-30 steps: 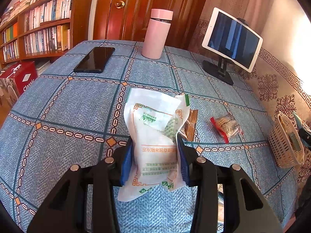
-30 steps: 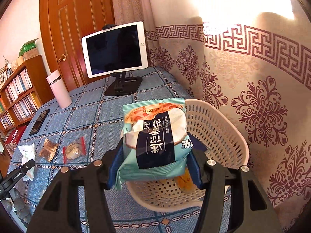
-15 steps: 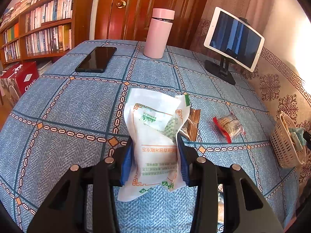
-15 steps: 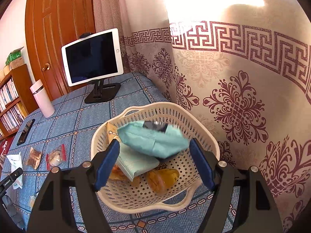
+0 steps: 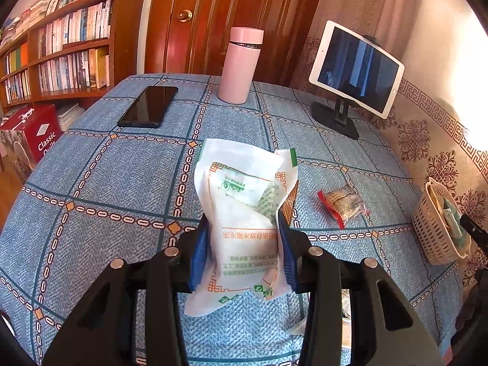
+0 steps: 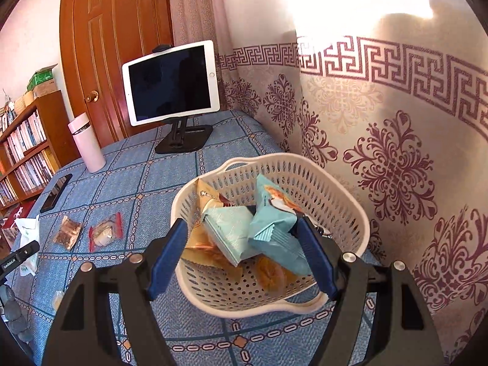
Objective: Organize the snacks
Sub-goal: 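Carry the white printed bag with the left gripper into the basket and release it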
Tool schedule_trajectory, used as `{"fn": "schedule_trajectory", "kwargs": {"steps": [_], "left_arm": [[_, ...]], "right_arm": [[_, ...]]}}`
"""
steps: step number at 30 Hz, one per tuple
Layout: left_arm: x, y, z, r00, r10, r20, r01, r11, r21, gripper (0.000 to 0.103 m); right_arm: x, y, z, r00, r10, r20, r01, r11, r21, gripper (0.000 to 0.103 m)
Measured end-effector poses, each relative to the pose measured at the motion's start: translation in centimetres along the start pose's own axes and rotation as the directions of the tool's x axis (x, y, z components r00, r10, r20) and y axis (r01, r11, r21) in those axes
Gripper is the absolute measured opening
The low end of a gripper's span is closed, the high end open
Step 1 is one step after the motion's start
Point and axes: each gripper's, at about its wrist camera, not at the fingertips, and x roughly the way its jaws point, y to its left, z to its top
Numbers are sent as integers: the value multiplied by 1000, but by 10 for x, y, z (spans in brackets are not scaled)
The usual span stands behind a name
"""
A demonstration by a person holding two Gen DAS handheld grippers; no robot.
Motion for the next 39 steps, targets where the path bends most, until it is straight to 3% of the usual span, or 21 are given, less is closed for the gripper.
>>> {"fn": "schedule_trajectory", "kwargs": {"steps": [5,18,39], "left_arm": [[-11,-15,3,1000,-14,17,14,1000,23,42],[-25,-86,-2,997,-73,25,69,987,144,42],[-25,-200,-2,975,-220,-27,218,930,296,42]], "right_arm": [[-2,-2,-2,1000,26,5,-26,1000,9,76],[-47,-7,-14,992,57,116,-60,998,17,76],[-60,-34,-41,992,83,95,-90,993,74,76]]}}
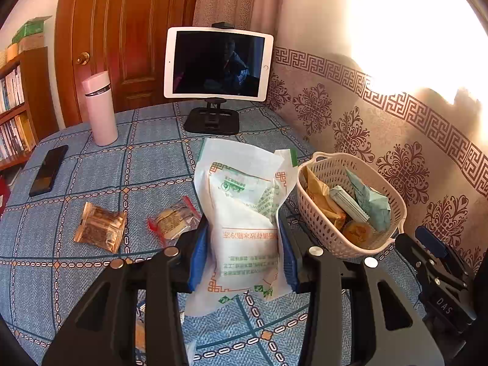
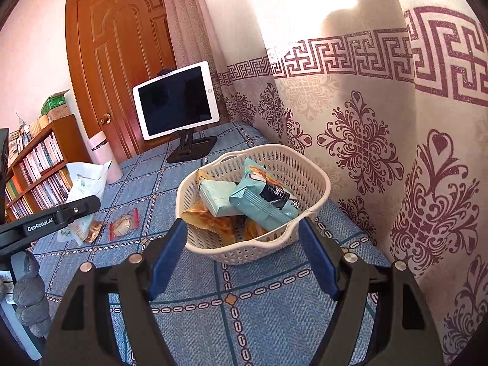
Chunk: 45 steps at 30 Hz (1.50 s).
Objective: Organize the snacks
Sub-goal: 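Carry the white printed bag with the left gripper into the basket and release it, then move the left gripper back over the brown cookie packet on the table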
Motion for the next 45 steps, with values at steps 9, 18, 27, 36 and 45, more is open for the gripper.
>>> {"fn": "schedule_trajectory", "kwargs": {"steps": [9,18,27,36,45], "left_arm": [[24,-49,28,997,-78,-24,79,995,55,42],[53,-95,45,984,-163,-74,168,983,73,43],[76,-126,48,968,-217,-126,226,972,65,45],[61,-116,55,975,-215,-50,217,975,42,87],[61,-62,53,990,-133,-49,130,989,-67,87]], "right_arm": [[1,-7,-10,999,29,-25,-28,999,22,76],[-1,-15,-19,998,34,-49,-32,999,42,76],[-6,-30,-21,999,6,-53,-2,998,71,76],[-7,-37,-21,998,3,-58,2,996,89,76],[-4,-24,-20,997,21,-69,-16,998,68,76]]}}
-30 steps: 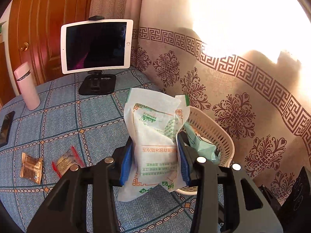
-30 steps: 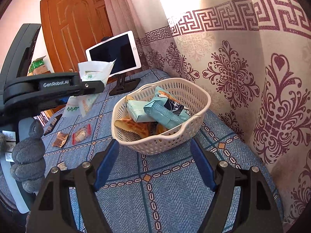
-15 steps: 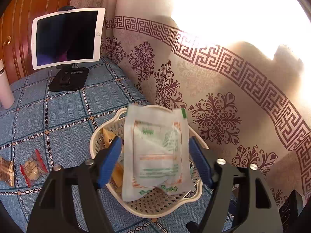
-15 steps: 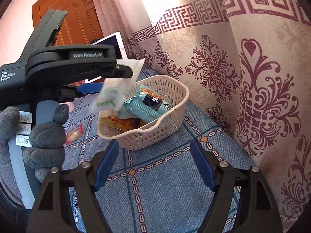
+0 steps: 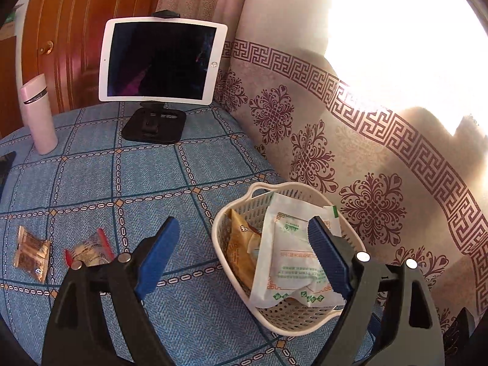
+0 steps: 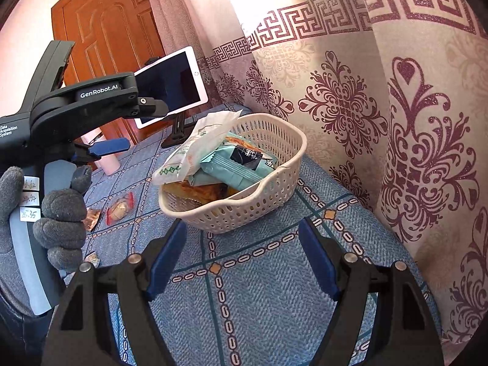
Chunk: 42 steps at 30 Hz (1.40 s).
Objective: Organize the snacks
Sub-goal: 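Move the left gripper back over the brown cookie packet on the table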
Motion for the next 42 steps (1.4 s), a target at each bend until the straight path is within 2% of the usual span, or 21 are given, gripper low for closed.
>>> {"fn": "schedule_trajectory", "kwargs": {"steps": [10,18,31,36,42], "left_arm": [[-24,50,2,995,91,44,-89,995,-50,87],[-37,102,-3,984,175,38,-170,980,-107,87],[-58,208,-13,933,361,-6,-354,911,-212,87],[-62,233,-19,922,387,-26,-381,892,-244,87],[-46,247,-29,913,401,-78,-408,879,-247,87]], "right_arm": [[4,23,-2,999,31,-19,-31,999,-40,76],[9,42,-5,998,59,-38,-61,995,-73,76],[21,70,-15,991,104,-88,-114,987,-117,76],[26,77,-18,988,115,-105,-128,984,-127,76],[29,84,-21,985,122,-122,-139,981,-139,76]]}}
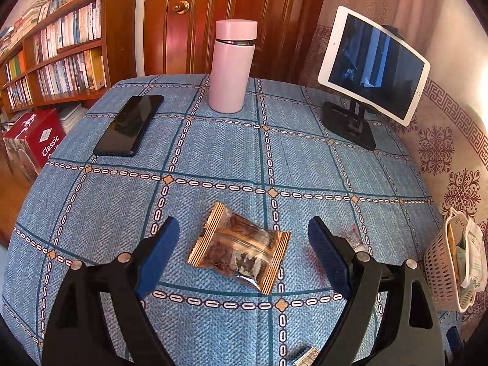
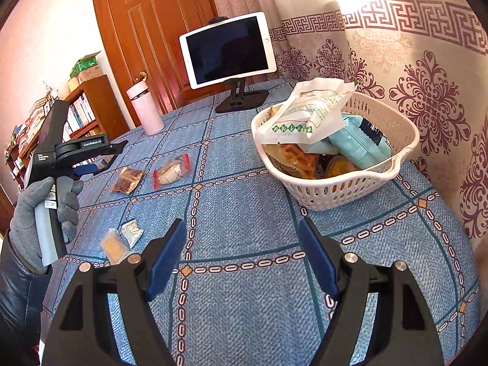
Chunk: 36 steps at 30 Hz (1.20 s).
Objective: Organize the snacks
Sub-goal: 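Move the left gripper back over the brown cookie packet on the table, then grasp the brown cookie packet with the left gripper while the right grasps the red-ended bun bag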
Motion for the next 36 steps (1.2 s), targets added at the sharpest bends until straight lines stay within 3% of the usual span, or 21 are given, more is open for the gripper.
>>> {"fn": "schedule_trajectory", "kwargs": {"steps": [16,36], "left_arm": [[74,13,8,978,157,-137,-169,982,-82,87],[43,32,-26,971,190,-146,-195,981,-16,87]], "right_arm": [[9,7,-5,1000,19,-25,-19,1000,-10,76],[11,13,-7,999,39,-30,-40,999,-19,76]]}}
